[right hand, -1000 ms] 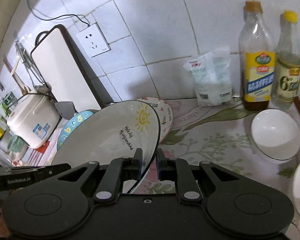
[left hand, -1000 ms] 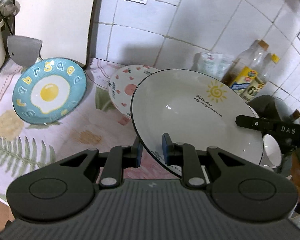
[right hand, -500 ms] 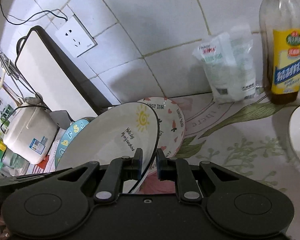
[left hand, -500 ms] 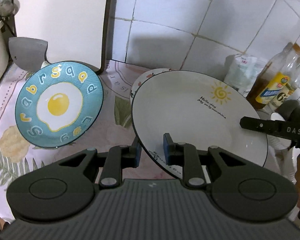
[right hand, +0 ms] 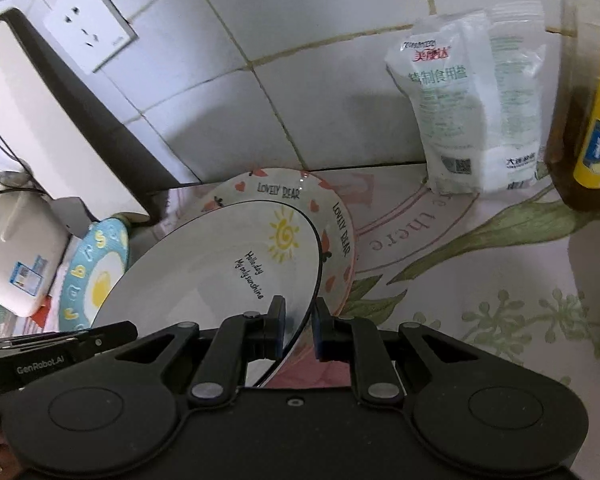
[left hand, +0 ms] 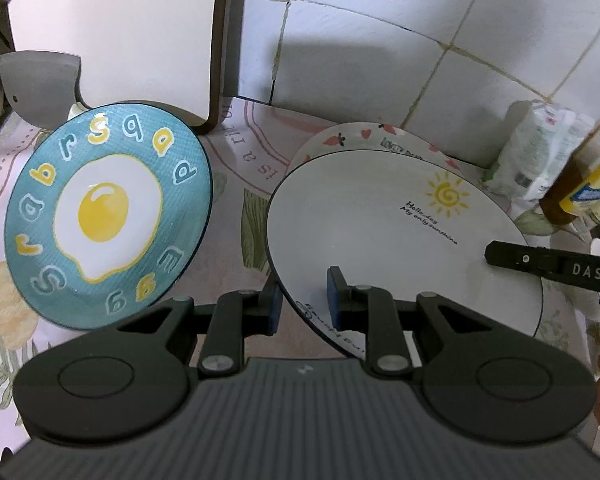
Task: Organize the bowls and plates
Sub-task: 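Lower the sun plate onto the bunny plate and open the right gripper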
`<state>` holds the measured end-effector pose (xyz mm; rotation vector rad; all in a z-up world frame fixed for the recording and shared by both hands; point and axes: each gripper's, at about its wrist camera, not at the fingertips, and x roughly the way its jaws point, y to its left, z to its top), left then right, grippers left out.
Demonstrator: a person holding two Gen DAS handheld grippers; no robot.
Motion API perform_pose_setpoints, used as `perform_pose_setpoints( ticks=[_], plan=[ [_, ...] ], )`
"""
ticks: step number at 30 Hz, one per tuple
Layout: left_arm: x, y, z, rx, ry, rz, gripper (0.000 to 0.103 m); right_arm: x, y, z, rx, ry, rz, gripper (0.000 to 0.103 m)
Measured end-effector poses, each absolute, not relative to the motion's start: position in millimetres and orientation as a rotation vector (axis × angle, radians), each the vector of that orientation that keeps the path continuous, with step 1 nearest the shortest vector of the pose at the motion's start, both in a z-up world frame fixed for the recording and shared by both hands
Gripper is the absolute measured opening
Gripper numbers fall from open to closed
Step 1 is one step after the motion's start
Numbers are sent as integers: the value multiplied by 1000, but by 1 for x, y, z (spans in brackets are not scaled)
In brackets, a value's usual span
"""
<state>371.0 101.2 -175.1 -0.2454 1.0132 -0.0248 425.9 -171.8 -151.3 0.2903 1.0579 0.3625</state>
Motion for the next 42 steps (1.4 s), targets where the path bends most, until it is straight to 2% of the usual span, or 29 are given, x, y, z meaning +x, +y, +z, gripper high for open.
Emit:
perform_pose_setpoints(
  ticks=[11,18,27,31,36,42],
  plan=[
    [390,96,-184,-229,1026,-29,21,445,-159,-159,197,1068,321,20],
    [393,102,-187,-311,1061,7,22,440,-151,-158,131,1039,310,23],
    [390,94,-190,-257,1048,40,22,424,-136,-158,-23,931,263,27],
    [388,90,-189,-238,1045,32,22,430,-147,-167,72,983,256,29],
    [377,86,-181,-194,1014,20,22,423,-142,-163,6,972,271,29],
    [345,86,-147,-138,941,-76,22,386,-147,-131,35,882,308,31]
  ],
)
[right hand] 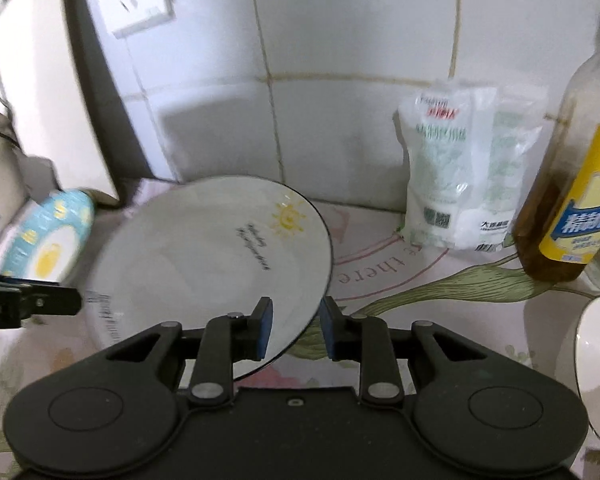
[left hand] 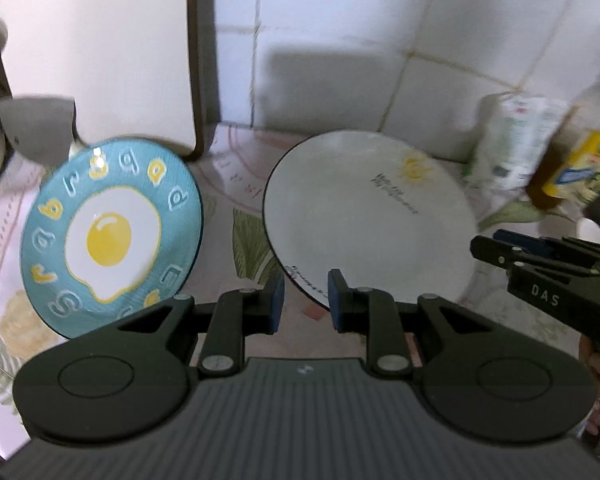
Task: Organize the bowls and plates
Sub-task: 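Lower the sun plate onto the bunny plate and open the right gripper, then move the right gripper to the blue egg-print plate rim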
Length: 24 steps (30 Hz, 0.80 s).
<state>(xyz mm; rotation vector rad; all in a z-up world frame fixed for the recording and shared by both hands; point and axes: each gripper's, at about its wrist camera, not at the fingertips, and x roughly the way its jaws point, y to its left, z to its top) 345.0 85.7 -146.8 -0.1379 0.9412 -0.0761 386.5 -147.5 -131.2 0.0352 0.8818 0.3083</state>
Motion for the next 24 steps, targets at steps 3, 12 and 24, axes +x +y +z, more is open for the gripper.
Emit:
perform_pose_setpoints(
  ticks=[3,12,24],
  plan=[
    [326,88,-126,-126,907,-113,22,362,-146,-107,17,828,336,34],
    [263,104,-75,-112,802,-178,23,297,-138,-42,-13,706,419,54],
    [203,148,-65,-93,732,-158,33,232,-83,-11,-125,611,554,74]
  ],
)
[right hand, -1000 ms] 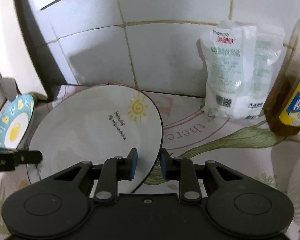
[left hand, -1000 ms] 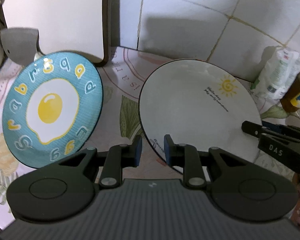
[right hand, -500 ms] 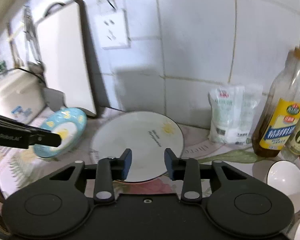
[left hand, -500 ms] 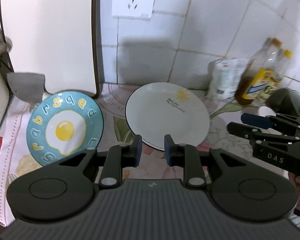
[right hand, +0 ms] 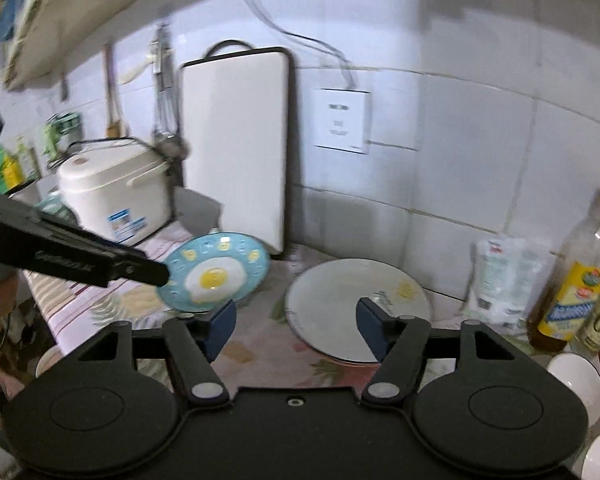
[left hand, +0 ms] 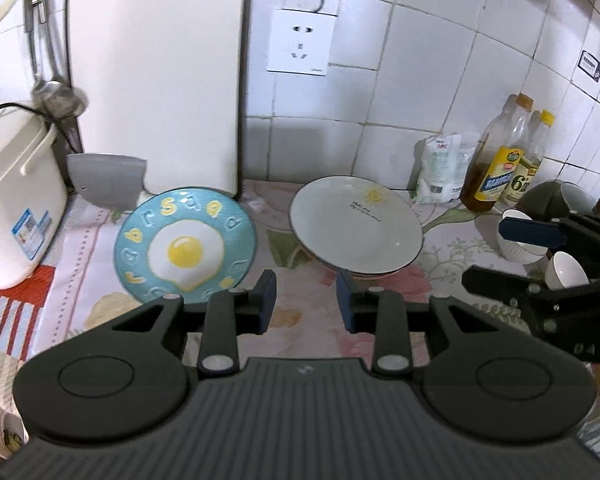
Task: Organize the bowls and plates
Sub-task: 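Move the right gripper to the blue egg-print plate rim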
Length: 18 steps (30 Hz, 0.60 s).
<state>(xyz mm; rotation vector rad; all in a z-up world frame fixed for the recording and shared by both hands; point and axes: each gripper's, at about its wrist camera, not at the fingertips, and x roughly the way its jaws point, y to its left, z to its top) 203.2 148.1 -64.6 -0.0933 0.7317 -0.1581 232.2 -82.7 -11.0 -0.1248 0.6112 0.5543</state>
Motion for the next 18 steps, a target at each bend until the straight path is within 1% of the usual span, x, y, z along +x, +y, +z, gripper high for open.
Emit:
perform_pose_setpoints(
  ticks=[7,9,11,12,13,14,15,16,17,18],
  plan=[
    [192,176,-76,-60,730,-118,35,219,-40,-15,-224,583,629,75],
    [191,183,-81,-54,733,-105,41,221,-29,-19,-232,593,640,75],
    [191,190,-86,-48,729,-92,42,223,-20,-23,-243,587,655,75],
    [192,193,-89,-43,728,-87,44,225,-17,-26,-237,581,658,75],
    [193,197,-93,-42,727,-82,46,227,-13,-29,-228,569,663,75],
    [194,200,-96,-45,726,-77,52,228,-11,-32,-220,556,667,75],
    [195,204,-100,-52,724,-69,56,230,-9,-37,-209,539,668,75],
    [196,209,-104,-64,712,-62,58,232,-8,-41,-207,523,671,75],
    [196,213,-107,-75,701,-56,65,235,-6,-47,-202,513,668,75],
    [197,217,-111,-88,690,-44,69,239,-5,-52,-198,516,667,75]
  ],
)
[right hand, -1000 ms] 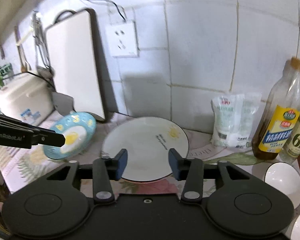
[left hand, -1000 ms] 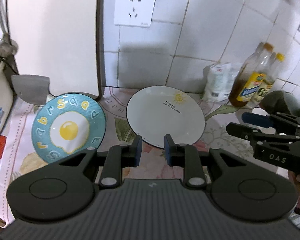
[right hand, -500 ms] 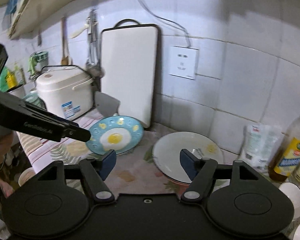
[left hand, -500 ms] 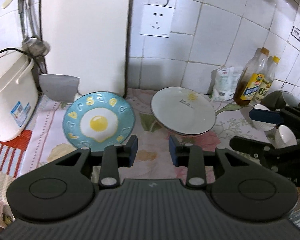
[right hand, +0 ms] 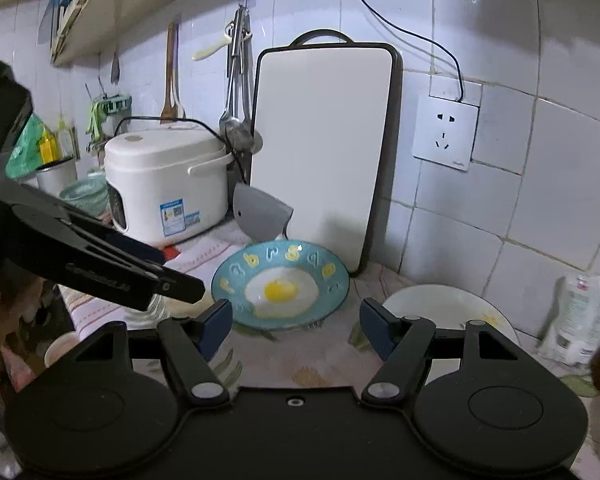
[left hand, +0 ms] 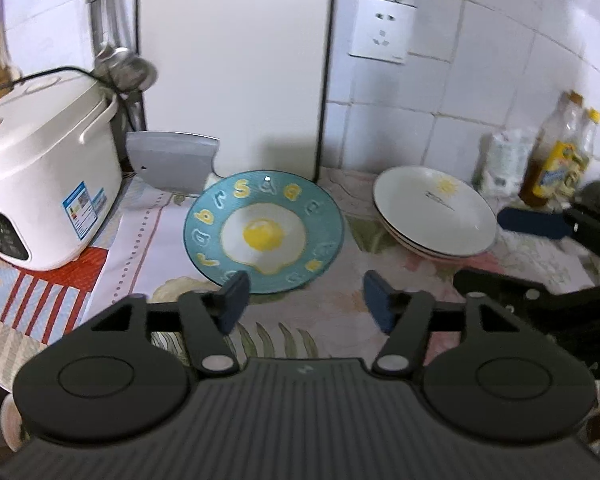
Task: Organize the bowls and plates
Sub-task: 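Move the right gripper to the blue egg-print plate rim, then close the right gripper on the egg-print plate rim and lift it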
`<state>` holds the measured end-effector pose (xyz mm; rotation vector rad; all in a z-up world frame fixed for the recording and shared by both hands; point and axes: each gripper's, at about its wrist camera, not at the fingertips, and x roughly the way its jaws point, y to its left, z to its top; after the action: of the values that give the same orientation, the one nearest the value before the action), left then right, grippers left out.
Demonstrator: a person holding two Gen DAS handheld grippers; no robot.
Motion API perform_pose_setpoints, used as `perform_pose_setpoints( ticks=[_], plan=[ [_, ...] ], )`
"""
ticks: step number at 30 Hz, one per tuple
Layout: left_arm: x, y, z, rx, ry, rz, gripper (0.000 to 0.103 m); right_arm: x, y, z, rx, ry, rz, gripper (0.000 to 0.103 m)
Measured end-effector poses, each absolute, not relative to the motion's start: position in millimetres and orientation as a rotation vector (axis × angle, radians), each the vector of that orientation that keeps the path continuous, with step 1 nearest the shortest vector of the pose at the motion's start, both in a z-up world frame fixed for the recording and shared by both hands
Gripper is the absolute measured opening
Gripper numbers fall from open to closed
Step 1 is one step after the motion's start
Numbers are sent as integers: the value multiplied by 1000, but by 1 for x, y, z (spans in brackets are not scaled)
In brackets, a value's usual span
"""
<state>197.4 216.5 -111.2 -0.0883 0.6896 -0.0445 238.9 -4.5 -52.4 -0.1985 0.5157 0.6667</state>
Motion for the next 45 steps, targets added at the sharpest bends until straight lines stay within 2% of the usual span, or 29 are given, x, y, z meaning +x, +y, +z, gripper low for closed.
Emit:
perform_pose_setpoints(
  ticks=[8,18,25,27,29,31,33,36,42,45],
  plan=[
    [213,232,-145,-106,611,25,81,280,8,-104,-81,588,693,75],
    [262,262,-203,-238,685,141,81,343,24,-176,150,767,596,75],
    [288,281,-226,-354,738,200,77,363,48,-196,178,745,569,75],
    [293,284,-228,-377,746,209,70,368,54,-197,173,738,576,73],
    [299,285,-230,-397,752,210,63,373,59,-197,167,733,583,68],
    [304,286,-230,-407,763,213,53,379,64,-197,157,753,590,54],
    [307,285,-231,-392,772,222,37,384,65,-199,176,778,582,46],
    [309,286,-234,-391,775,237,26,386,61,-200,178,784,596,41],
    [307,291,-239,-437,754,240,24,392,57,-203,195,784,613,36],
    [306,289,-239,-430,750,240,23,394,59,-201,190,800,589,28]
  ],
)
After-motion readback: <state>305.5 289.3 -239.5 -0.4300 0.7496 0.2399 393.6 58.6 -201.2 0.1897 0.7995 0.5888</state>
